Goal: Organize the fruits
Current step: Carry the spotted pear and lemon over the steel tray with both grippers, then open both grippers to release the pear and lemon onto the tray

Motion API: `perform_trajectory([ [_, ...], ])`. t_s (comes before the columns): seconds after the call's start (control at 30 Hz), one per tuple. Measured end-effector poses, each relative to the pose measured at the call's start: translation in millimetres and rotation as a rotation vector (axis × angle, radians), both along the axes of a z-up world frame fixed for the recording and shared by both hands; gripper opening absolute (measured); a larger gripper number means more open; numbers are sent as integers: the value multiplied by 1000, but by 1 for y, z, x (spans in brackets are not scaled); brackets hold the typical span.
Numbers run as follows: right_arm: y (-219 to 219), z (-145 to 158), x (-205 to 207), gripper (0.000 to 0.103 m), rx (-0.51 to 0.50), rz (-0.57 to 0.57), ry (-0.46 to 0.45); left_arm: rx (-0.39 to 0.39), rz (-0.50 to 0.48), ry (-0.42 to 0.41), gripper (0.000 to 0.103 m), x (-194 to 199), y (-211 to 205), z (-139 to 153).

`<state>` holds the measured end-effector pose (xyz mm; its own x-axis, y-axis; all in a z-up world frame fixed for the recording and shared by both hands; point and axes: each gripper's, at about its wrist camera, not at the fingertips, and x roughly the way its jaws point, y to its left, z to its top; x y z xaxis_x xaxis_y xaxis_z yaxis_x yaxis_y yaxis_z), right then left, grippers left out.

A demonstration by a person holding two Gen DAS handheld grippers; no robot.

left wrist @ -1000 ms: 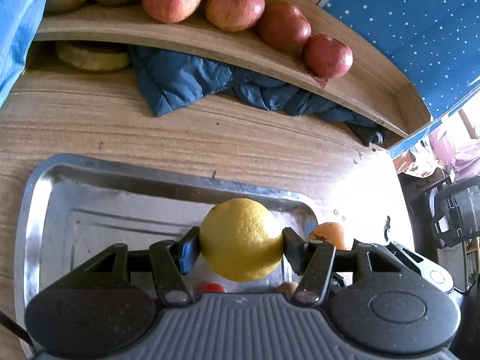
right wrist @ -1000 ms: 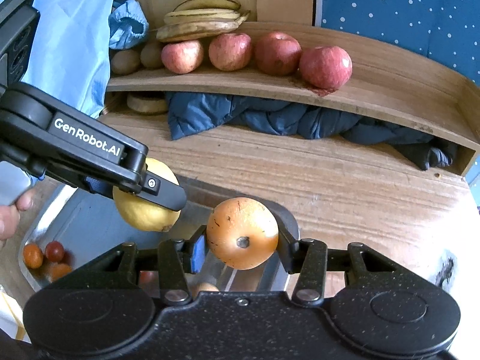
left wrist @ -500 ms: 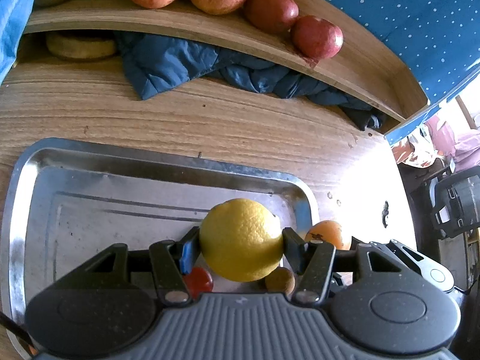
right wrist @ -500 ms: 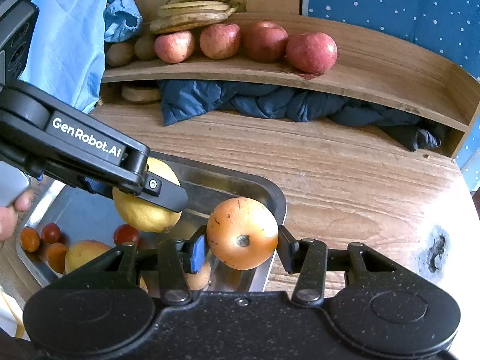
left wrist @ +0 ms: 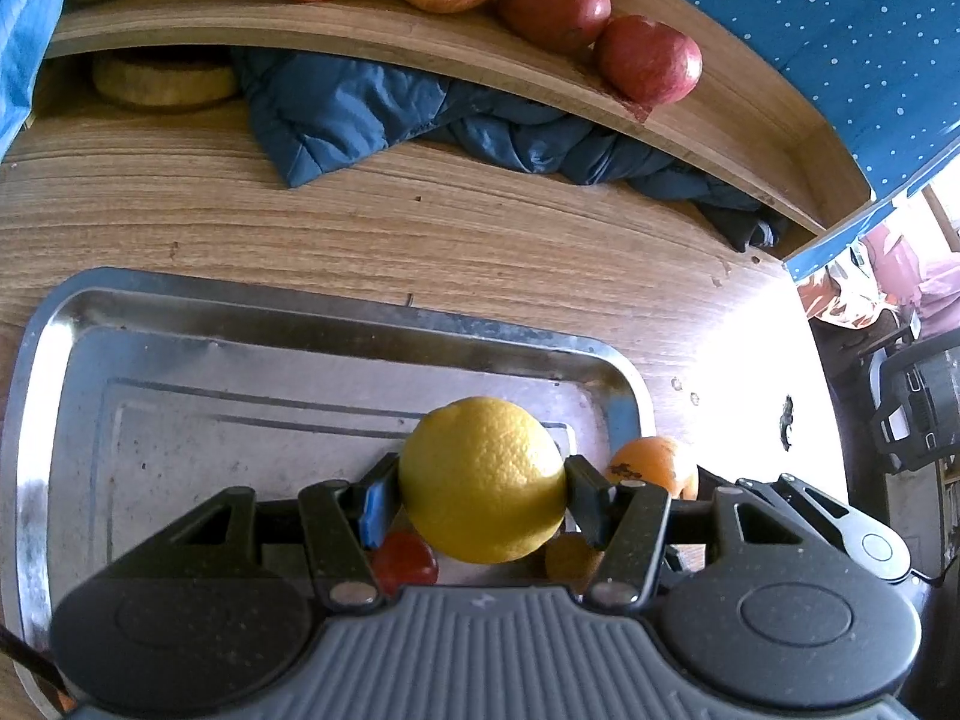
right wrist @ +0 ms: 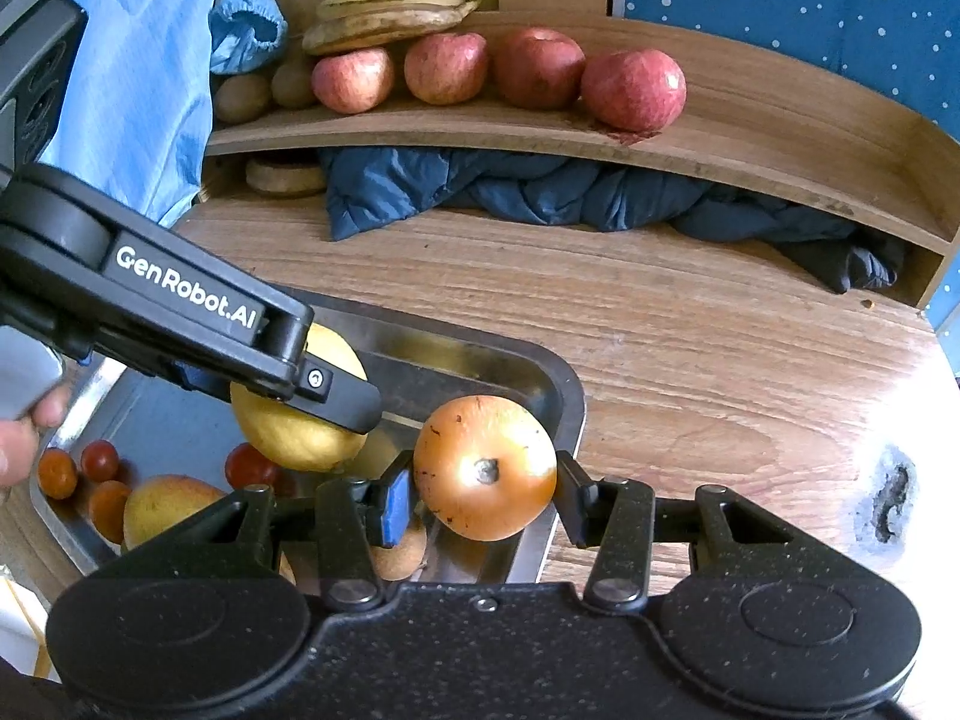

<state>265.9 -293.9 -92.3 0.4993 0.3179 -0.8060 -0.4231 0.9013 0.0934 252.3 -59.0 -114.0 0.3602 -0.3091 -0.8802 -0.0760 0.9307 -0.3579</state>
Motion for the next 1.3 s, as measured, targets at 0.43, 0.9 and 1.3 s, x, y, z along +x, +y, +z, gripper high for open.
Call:
perform_trajectory([
  [0.43, 1, 0, 3, 49, -4, 14, 0, 15, 4, 24, 62, 2, 1, -5],
  [0.9, 3, 7, -1, 64, 2, 35, -23, 49, 46, -64, 74, -14, 1, 20],
  [1.3, -3, 33, -28, 88, 37, 31, -85, 88, 154, -139, 98, -66, 17, 51],
])
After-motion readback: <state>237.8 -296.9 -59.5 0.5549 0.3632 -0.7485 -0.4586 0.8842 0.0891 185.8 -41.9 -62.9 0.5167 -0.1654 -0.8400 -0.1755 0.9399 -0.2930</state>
